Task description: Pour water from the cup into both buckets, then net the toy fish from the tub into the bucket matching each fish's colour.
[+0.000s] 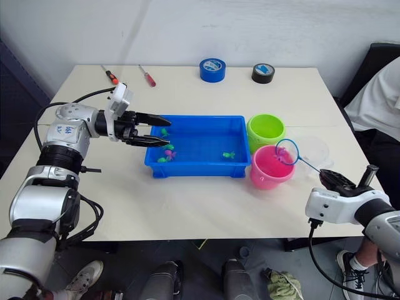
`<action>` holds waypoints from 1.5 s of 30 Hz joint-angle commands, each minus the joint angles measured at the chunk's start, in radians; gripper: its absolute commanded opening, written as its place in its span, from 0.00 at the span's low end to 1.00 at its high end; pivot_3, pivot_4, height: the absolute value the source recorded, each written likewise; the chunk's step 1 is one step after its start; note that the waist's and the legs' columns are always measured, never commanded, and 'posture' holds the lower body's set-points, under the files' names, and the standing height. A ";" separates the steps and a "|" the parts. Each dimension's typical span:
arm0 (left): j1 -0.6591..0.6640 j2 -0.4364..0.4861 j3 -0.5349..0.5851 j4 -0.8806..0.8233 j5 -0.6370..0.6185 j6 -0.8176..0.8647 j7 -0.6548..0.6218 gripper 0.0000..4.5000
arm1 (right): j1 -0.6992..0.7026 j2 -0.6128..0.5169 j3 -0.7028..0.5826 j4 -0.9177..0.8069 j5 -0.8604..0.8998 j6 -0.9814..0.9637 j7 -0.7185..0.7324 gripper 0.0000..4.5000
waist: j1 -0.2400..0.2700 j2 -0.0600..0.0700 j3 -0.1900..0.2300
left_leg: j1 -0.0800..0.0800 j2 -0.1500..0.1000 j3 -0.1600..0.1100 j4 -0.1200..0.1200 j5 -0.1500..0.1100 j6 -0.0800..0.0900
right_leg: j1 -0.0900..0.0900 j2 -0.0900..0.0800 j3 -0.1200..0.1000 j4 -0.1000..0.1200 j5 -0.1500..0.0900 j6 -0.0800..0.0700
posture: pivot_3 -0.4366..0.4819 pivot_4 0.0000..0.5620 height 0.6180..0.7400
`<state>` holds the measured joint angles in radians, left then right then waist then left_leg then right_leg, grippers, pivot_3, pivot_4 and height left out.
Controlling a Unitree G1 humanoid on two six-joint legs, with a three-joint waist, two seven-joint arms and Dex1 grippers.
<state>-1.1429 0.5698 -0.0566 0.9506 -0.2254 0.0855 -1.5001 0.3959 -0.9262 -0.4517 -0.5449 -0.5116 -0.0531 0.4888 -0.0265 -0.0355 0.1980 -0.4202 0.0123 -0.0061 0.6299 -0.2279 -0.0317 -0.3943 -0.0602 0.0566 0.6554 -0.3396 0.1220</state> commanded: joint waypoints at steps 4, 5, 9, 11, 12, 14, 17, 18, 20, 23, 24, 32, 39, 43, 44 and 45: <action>-0.001 0.014 0.019 -0.045 -0.004 -0.005 -0.036 0.82 | 0.059 0.105 -0.015 -0.044 -0.218 -0.103 -0.161 0.00 | 0.000 0.000 0.000 | 0.000 0.000 0.000 0.000 0.000 0.000 | 0.000 0.000 0.000 0.000 0.000 0.000 | 0.48 0.27 0.95; -0.001 0.013 0.019 -0.046 -0.004 -0.006 -0.036 0.82 | 0.069 0.121 -0.012 -0.052 -0.248 -0.111 -0.179 0.00 | 0.000 0.000 0.000 | 0.000 0.000 0.000 0.001 0.000 0.000 | 0.000 0.000 0.000 0.001 0.000 0.000 | 0.48 0.27 0.95; 0.000 0.012 0.019 -0.048 -0.005 -0.006 -0.036 0.82 | 0.096 0.159 0.007 -0.063 -0.363 -0.150 -0.240 0.00 | -0.001 0.000 0.000 | 0.001 0.000 0.000 0.000 0.000 0.000 | 0.000 0.000 0.000 0.001 0.000 0.000 | 0.48 0.27 0.95; -0.001 0.011 0.019 -0.048 -0.005 -0.005 -0.035 0.82 | 0.099 0.180 0.014 -0.068 -0.422 -0.160 -0.276 0.00 | -0.001 0.000 0.000 | 0.001 0.000 0.000 0.001 0.000 -0.001 | 0.000 0.000 0.000 0.001 0.000 0.000 | 0.48 0.27 0.95; -0.001 0.012 0.019 -0.049 -0.005 -0.005 -0.035 0.82 | 0.100 0.187 0.020 -0.070 -0.449 -0.165 -0.290 0.00 | -0.001 0.000 0.000 | 0.001 0.000 0.000 0.001 0.000 -0.001 | 0.000 0.000 0.000 0.002 0.000 0.000 | 0.48 0.27 0.95; 0.000 0.014 0.020 -0.051 -0.005 -0.004 -0.034 0.82 | 0.107 0.204 0.036 -0.072 -0.512 -0.174 -0.323 0.00 | 0.000 0.000 0.000 | 0.001 0.000 0.000 0.001 0.000 -0.001 | 0.001 0.000 0.000 0.002 0.000 0.000 | 0.48 0.27 0.95; 0.004 0.017 0.021 -0.057 -0.006 -0.001 -0.032 0.82 | 0.120 0.227 0.052 -0.070 -0.608 -0.170 -0.361 0.00 | 0.000 0.000 0.000 | 0.001 0.000 0.000 0.001 0.000 -0.001 | 0.001 0.000 0.000 0.002 0.000 0.000 | 0.48 0.27 0.95; 0.006 0.017 0.021 -0.060 -0.006 0.001 -0.032 0.82 | 0.122 0.234 0.055 -0.068 -0.625 -0.166 -0.367 0.00 | 0.001 0.000 0.000 | 0.001 -0.001 0.000 0.000 0.000 -0.001 | 0.001 0.000 0.000 0.002 0.000 0.000 | 0.48 0.27 0.95; 0.008 0.019 0.023 -0.066 -0.007 0.004 -0.029 0.82 | 0.129 0.246 0.059 -0.065 -0.662 -0.165 -0.393 0.00 | 0.000 0.000 0.000 | 0.001 -0.001 0.000 0.001 0.000 -0.001 | 0.001 0.000 0.000 0.002 0.000 0.000 | 0.48 0.27 0.95; 0.011 0.022 0.025 -0.071 -0.007 0.007 -0.026 0.82 | 0.147 0.266 0.060 -0.068 -0.723 -0.158 -0.434 0.00 | 0.000 0.000 0.000 | 0.002 -0.001 0.000 0.000 0.001 -0.001 | 0.001 0.000 0.000 0.002 0.000 0.000 | 0.48 0.27 0.95; 0.011 0.022 0.025 -0.073 -0.007 0.008 -0.025 0.82 | 0.151 0.272 0.061 -0.069 -0.735 -0.156 -0.442 0.00 | 0.000 0.000 0.000 | 0.002 -0.001 0.000 0.000 0.001 -0.001 | 0.001 0.000 0.000 0.003 0.000 0.000 | 0.48 0.27 0.95; 0.012 0.018 0.028 -0.078 -0.008 0.010 -0.019 0.82 | 0.159 0.354 0.140 -0.059 -0.941 -0.095 -0.544 0.00 | 0.000 0.000 0.000 | 0.003 -0.001 0.000 0.000 0.001 -0.001 | 0.001 0.000 0.000 0.003 0.000 0.000 | 0.48 0.27 0.95; 0.016 0.023 0.030 -0.088 -0.007 0.013 -0.017 0.82 | 0.152 0.406 0.193 -0.034 -1.044 -0.022 -0.618 0.00 | -0.001 0.000 0.000 | 0.003 -0.001 0.000 0.000 0.001 -0.001 | 0.002 0.000 0.000 0.003 0.000 -0.001 | 0.48 0.27 0.95; 0.012 0.025 0.031 -0.086 -0.005 0.014 -0.015 0.82 | 0.142 0.409 0.212 -0.037 -1.078 0.005 -0.641 0.00 | 0.000 0.000 0.000 | 0.004 -0.001 0.001 0.000 0.001 -0.001 | 0.002 0.000 0.000 0.004 0.000 -0.001 | 0.48 0.27 0.95; 0.011 0.026 0.030 -0.085 -0.004 0.013 -0.015 0.82 | 0.143 0.410 0.212 -0.036 -1.080 0.010 -0.646 0.00 | 0.000 0.000 0.000 | 0.005 -0.001 0.001 0.000 0.001 -0.001 | 0.002 0.000 0.000 0.004 0.000 -0.001 | 0.48 0.27 0.95; 0.010 0.026 0.030 -0.084 -0.004 0.013 -0.015 0.82 | 0.144 0.410 0.212 -0.034 -1.081 0.014 -0.649 0.00 | 0.000 0.000 0.000 | 0.005 -0.001 0.001 0.000 0.001 -0.002 | 0.002 0.000 0.000 0.004 0.000 -0.001 | 0.48 0.27 0.95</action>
<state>-1.1271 0.5775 -0.0478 0.8943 -0.2258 0.1004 -1.4996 0.5317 -0.5185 -0.2370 -0.5637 -1.5827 -0.0646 -0.1301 -0.0260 -0.0358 0.1977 -0.4155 0.0114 -0.0056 0.6296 -0.2270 -0.0332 -0.3920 -0.0606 0.0570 0.6596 -0.3400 0.1212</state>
